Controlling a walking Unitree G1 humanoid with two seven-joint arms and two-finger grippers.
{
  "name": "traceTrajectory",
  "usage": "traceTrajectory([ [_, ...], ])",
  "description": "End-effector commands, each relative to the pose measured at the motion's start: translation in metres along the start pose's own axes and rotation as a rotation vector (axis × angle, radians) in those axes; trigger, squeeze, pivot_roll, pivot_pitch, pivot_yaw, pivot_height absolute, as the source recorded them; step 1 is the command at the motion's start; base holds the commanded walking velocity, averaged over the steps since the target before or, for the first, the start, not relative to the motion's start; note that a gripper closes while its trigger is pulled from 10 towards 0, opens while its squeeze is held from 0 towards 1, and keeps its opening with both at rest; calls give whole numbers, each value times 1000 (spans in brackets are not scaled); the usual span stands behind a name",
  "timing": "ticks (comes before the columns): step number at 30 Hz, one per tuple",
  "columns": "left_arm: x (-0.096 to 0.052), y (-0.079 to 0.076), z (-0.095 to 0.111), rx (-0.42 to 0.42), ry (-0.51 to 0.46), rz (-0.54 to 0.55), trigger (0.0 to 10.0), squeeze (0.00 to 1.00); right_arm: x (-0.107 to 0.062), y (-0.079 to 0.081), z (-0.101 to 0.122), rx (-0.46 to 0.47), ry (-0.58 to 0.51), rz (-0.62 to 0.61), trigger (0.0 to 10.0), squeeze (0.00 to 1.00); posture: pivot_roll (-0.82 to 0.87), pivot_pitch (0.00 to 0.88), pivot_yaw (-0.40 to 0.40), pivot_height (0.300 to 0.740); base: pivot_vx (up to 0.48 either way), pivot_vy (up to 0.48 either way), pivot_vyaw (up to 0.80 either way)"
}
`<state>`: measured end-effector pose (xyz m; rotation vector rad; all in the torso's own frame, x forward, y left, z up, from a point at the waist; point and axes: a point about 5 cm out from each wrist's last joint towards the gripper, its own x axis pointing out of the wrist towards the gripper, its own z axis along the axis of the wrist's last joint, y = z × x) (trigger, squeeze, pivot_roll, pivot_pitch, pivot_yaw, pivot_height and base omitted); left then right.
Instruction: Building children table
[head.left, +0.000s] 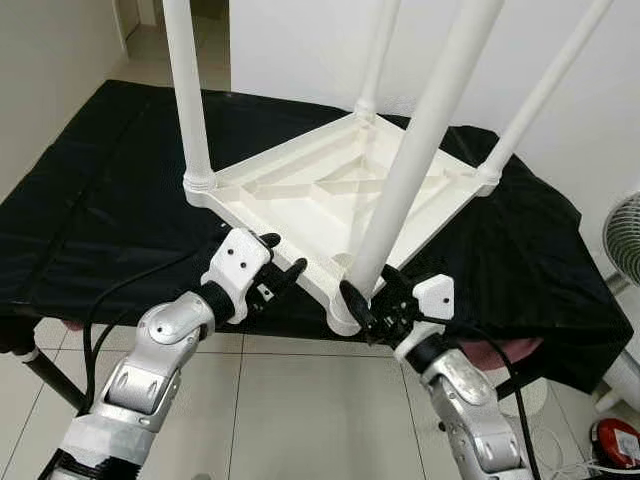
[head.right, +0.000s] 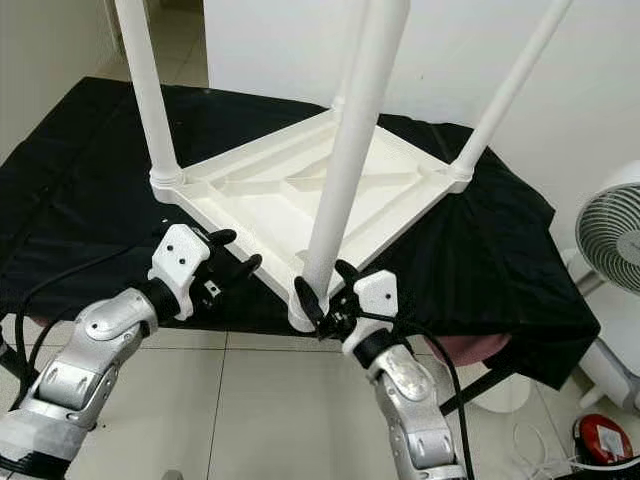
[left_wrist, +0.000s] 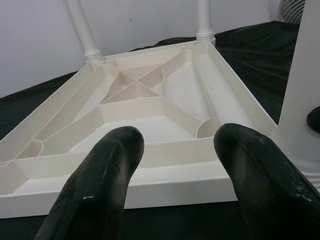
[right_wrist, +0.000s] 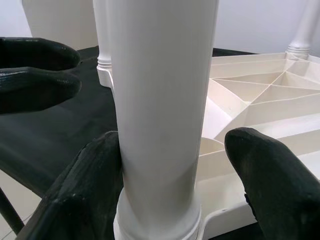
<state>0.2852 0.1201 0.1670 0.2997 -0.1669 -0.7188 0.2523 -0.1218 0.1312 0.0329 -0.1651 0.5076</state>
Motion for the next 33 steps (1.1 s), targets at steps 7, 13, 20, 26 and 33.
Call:
traceTrajectory([
  [7, 5, 0, 0, 25, -6, -83, 10000, 0, -11, -2, 1, -11, 0, 13, 10000, 0, -20, 0, -77, 740, 0, 0, 0],
  [13, 9, 2, -2, 36, -4, -102, 10000, 0, -23, -4, -3, -10, 31, 23, 10000, 0, -28, 0, -72, 740, 0, 0, 0],
  [20, 16, 6, -1, 63, -9, -116, 10000, 0, -33, -5, -4, -23, 52, 28, 10000, 0, -41, 0, -69, 740, 0, 0, 0],
  [26, 20, -4, 4, 30, -47, -153, 10000, 0, -34, -10, -4, -21, 52, -9, 10000, 0, -62, 0, -56, 740, 0, 0, 0],
  [33, 22, -19, 11, 15, -86, -215, 10000, 0, -36, -7, -5, -20, 55, -7, 10000, 0, -67, 0, -50, 740, 0, 0, 0],
])
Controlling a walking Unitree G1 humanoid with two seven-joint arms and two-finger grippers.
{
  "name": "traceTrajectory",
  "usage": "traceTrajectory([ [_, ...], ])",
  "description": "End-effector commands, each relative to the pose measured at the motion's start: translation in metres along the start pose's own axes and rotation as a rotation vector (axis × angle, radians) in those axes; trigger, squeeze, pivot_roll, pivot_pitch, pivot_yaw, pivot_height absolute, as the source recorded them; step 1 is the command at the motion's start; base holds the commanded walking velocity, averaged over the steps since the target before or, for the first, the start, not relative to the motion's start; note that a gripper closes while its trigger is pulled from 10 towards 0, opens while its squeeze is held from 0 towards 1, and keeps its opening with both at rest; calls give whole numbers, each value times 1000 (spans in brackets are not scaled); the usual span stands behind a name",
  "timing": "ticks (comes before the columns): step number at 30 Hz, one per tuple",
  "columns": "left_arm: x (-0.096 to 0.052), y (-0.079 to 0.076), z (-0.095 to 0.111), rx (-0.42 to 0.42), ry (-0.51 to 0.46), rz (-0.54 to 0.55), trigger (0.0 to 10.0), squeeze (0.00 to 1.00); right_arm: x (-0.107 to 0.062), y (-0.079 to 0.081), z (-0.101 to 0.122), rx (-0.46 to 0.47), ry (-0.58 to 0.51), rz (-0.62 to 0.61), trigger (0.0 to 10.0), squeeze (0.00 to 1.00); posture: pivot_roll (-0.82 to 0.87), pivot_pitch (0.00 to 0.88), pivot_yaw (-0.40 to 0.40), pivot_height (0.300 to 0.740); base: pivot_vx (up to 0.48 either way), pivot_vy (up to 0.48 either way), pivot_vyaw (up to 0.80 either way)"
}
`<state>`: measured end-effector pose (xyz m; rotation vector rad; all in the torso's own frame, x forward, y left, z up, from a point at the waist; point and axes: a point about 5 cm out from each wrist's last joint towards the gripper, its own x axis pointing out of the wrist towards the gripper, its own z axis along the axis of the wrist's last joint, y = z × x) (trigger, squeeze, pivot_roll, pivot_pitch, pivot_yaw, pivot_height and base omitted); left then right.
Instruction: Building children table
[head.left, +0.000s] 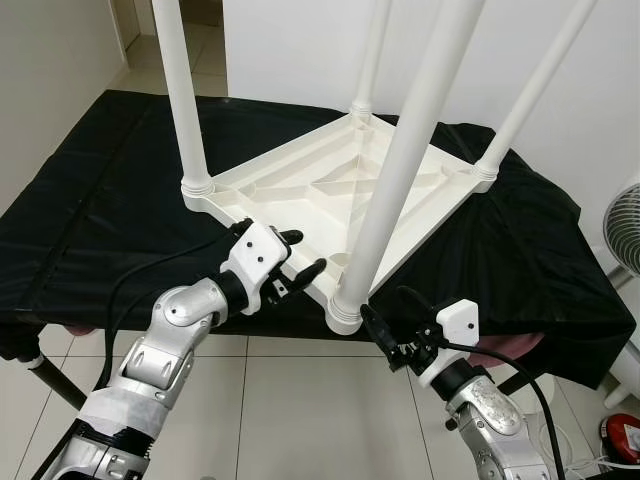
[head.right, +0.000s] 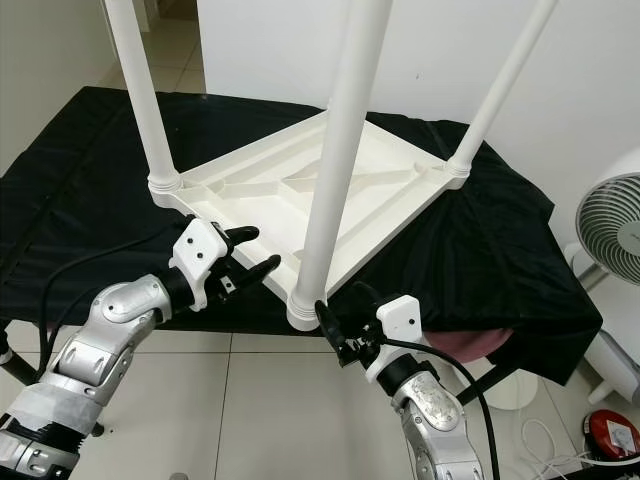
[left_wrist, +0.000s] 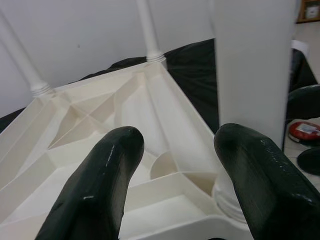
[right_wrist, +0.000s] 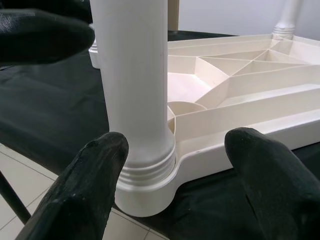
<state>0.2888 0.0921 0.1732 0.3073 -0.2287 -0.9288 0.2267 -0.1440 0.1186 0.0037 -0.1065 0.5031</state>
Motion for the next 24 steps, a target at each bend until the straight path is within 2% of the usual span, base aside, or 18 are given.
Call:
traceTrajectory([
  [1, 3, -9, 4, -11, -19, -39, 10000, 0, -2, 0, 1, -4, -7, -5, 10000, 0, -71, 0, -45, 740, 0, 0, 0],
  [3, 7, -21, 10, -27, -49, -91, 10000, 0, -5, 0, 0, -3, -4, -8, 10000, 0, -71, 0, -41, 740, 0, 0, 0],
  [7, 12, -34, 16, -36, -79, -142, 10000, 0, -7, 0, -1, -8, 3, -11, 10000, 0, -76, 0, -27, 740, 0, 0, 0],
  [17, 20, -47, 31, -54, -126, -183, 10000, 0, -9, 0, -5, -13, 21, -2, 10000, 0, -74, 0, -22, 740, 0, 0, 0],
  [24, 32, -54, 41, -71, -158, -207, 10000, 0, -4, 7, -8, -16, 24, 36, 10000, 0, -62, 0, -18, 740, 0, 0, 0],
])
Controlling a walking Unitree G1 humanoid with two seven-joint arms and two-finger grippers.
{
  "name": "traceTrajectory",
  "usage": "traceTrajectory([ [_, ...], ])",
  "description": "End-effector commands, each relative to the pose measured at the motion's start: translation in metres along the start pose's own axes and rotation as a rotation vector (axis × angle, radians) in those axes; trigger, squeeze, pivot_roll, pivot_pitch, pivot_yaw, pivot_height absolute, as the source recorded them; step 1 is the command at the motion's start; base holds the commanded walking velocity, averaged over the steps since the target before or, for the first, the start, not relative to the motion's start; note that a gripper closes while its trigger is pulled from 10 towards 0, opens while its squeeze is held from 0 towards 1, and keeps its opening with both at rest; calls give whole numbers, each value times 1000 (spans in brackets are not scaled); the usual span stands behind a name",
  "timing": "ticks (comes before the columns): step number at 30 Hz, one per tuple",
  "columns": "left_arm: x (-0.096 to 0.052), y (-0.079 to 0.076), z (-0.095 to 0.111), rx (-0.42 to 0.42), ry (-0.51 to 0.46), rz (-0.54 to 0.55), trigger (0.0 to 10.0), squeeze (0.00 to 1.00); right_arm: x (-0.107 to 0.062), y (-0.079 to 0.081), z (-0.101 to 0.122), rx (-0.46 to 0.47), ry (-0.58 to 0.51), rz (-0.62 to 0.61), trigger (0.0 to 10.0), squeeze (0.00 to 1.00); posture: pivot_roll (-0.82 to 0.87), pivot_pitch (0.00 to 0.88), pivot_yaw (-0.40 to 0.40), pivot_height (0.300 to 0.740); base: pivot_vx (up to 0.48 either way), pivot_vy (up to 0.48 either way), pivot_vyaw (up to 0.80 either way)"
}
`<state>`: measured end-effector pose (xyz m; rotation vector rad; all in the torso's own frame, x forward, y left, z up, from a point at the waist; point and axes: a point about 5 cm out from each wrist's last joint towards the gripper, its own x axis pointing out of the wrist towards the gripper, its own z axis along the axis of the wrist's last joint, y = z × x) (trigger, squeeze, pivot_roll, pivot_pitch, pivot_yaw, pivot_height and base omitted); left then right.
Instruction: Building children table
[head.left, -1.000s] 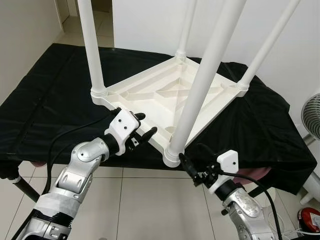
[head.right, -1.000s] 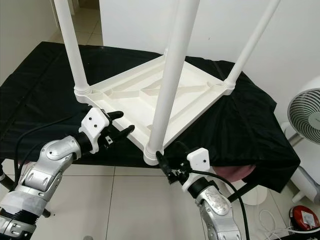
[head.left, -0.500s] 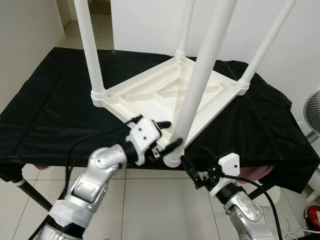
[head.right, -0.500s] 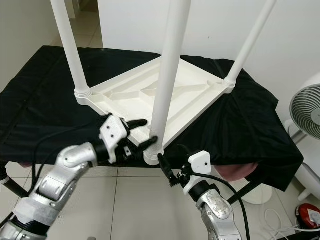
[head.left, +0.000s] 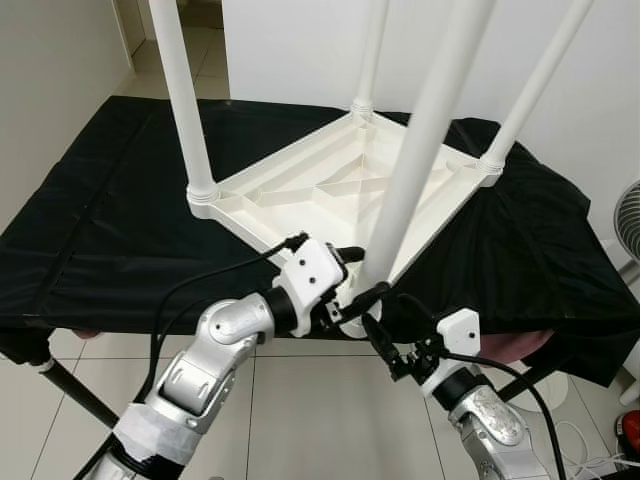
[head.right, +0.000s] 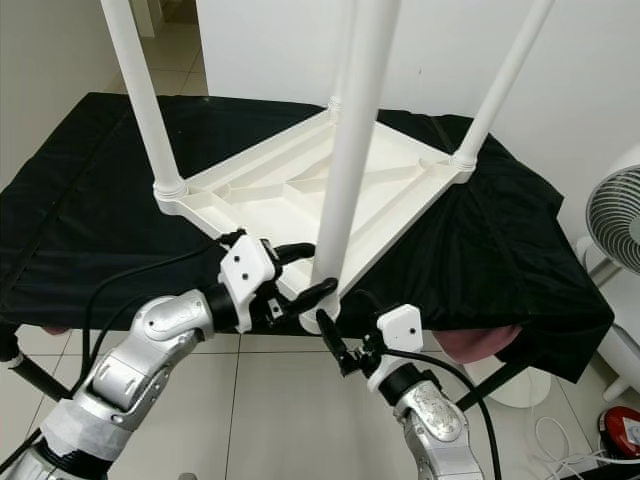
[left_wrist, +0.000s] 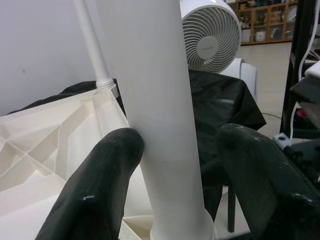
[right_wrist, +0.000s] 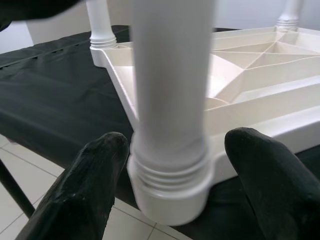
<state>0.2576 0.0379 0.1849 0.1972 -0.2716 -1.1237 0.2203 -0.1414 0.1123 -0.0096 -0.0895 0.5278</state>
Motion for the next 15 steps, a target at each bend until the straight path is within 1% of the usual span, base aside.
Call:
traceTrajectory([
  [1, 7, -4, 10, 15, -40, -39, 10000, 0, 1, 1, -2, -9, 4, 11, 10000, 0, -62, 0, -18, 740, 0, 0, 0],
  [5, 13, -8, 13, -2, -53, -69, 10000, 0, 12, 4, -1, -2, -20, 13, 10000, 0, -55, 0, -19, 740, 0, 0, 0],
  [6, 13, -8, 13, -2, -53, -69, 10000, 0, 12, 4, -1, -2, -20, 13, 10000, 0, -55, 0, -19, 740, 0, 0, 0],
  [8, 18, -11, 15, -1, -57, -83, 10000, 0, 20, 3, 0, 0, -39, -34, 10000, 0, -48, 0, -22, 740, 0, 0, 0],
  [11, 19, -13, 15, -2, -59, -89, 10000, 0, 23, 3, 0, -1, -45, -57, 10000, 0, -48, 0, -22, 740, 0, 0, 0],
  [13, 24, -17, 17, -4, -68, -110, 10000, 0, 34, 4, 0, 10, -67, -144, 10000, 0, -42, 0, -27, 740, 0, 0, 0],
  [15, 27, -19, 18, -7, -73, -121, 10000, 0, 39, 4, 0, 13, -78, -200, 10000, 0, -45, 0, -25, 740, 0, 0, 0],
])
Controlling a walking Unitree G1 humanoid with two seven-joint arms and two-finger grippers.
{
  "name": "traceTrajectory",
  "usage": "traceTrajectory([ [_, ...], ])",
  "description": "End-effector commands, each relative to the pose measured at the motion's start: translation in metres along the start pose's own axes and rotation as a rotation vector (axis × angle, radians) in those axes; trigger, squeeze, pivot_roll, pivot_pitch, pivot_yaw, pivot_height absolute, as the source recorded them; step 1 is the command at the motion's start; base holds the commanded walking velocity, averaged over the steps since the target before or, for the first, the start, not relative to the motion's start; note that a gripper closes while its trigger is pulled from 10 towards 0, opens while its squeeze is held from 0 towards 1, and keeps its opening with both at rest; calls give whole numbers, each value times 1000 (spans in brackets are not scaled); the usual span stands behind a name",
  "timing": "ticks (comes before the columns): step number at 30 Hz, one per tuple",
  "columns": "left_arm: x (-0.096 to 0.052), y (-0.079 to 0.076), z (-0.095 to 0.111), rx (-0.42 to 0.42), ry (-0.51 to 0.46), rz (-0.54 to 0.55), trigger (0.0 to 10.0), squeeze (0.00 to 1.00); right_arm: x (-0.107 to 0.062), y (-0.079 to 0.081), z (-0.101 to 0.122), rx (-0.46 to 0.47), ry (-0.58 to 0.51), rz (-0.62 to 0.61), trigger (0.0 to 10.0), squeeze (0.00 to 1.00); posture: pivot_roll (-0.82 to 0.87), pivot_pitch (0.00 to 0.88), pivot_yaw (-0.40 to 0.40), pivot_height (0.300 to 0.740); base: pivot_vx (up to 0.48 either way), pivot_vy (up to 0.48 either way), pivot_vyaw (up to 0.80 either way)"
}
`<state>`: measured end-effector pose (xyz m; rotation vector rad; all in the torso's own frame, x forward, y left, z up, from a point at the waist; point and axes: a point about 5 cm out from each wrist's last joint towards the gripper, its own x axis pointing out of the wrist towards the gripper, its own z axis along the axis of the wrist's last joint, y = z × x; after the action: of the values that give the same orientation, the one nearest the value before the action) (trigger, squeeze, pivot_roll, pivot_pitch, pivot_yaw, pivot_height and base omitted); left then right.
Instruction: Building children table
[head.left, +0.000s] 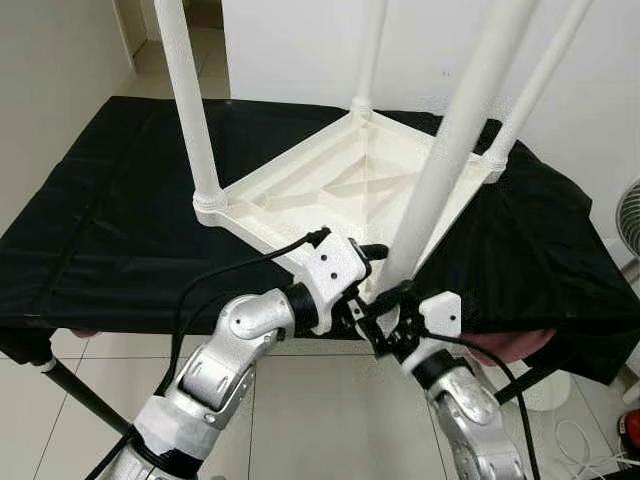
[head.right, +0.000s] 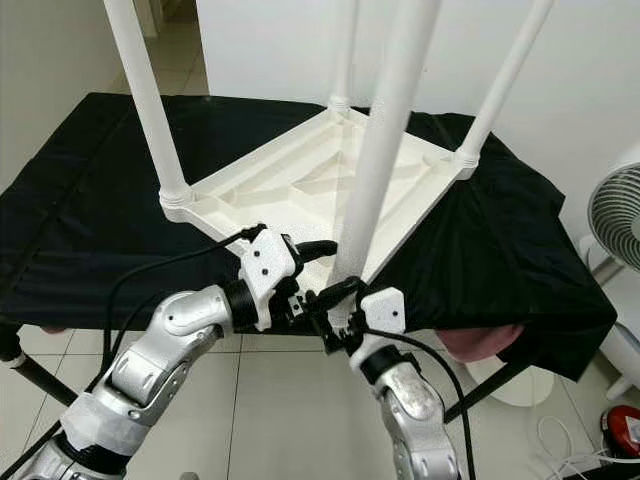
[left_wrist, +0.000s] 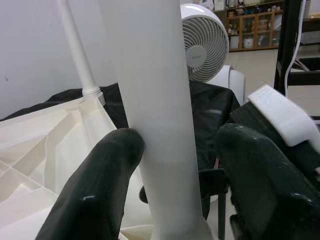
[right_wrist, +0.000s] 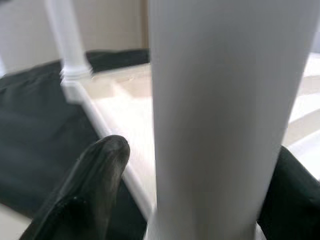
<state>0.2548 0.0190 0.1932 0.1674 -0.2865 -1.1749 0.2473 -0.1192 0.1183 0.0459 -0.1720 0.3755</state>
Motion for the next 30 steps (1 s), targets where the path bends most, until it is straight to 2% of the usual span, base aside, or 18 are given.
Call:
traceTrajectory([
  [1, 11, -11, 8, 16, -36, -79, 10000, 0, 5, -2, -4, -18, 8, -76, 10000, 0, -47, 0, -24, 740, 0, 0, 0],
  [4, 10, -9, 6, 26, -25, -79, 10000, 0, 3, -7, -4, -19, 10, -127, 10000, 0, -49, 0, -22, 740, 0, 0, 0],
  [5, 6, -5, 2, 32, -12, -67, 10000, 0, -2, -16, -5, -28, 16, -191, 10000, 0, -51, 0, -23, 740, 0, 0, 0],
  [8, 4, -2, 0, 37, 0, -58, 10000, 0, -6, -21, -7, -35, 23, -220, 10000, 0, -51, 0, -23, 740, 0, 0, 0],
  [11, -2, 8, -4, 57, 23, -29, 10000, 0, -18, -35, -8, -85, 41, -275, 10000, 0, -58, 0, -24, 740, 0, 0, 0],
  [17, -6, 14, -7, 74, 36, -15, 10000, 0, -23, -42, -8, -112, 44, -300, 10000, 0, -58, 0, -24, 740, 0, 0, 0],
  [18, -15, 22, -13, 119, 64, -18, 10000, 0, -29, -51, -6, -152, 46, -319, 10000, 0, -77, 0, -26, 740, 0, 0, 0],
  [20, -18, 25, -15, 133, 75, -22, 10000, 0, -31, -53, -5, -161, 43, -324, 10000, 0, -77, 0, -26, 740, 0, 0, 0],
  [23, -19, 27, -16, 149, 79, -25, 10000, 0, -32, -53, -3, -167, 37, -314, 10000, 0, -77, 0, -26, 740, 0, 0, 0],
  [25, -20, 28, -19, 164, 90, -33, 10000, 0, -32, -47, 0, -159, 20, -289, 10000, 0, -77, 0, -26, 740, 0, 0, 0],
  [27, -19, 29, -24, 206, 115, -60, 10000, 0, -36, -36, 3, -136, -3, -238, 10000, 0, -78, 0, -38, 740, 0, 0, 0],
  [30, -17, 30, -26, 220, 124, -71, 10000, 0, -39, -33, 3, -122, -1, -230, 10000, 0, -78, 0, -38, 740, 0, 0, 0],
])
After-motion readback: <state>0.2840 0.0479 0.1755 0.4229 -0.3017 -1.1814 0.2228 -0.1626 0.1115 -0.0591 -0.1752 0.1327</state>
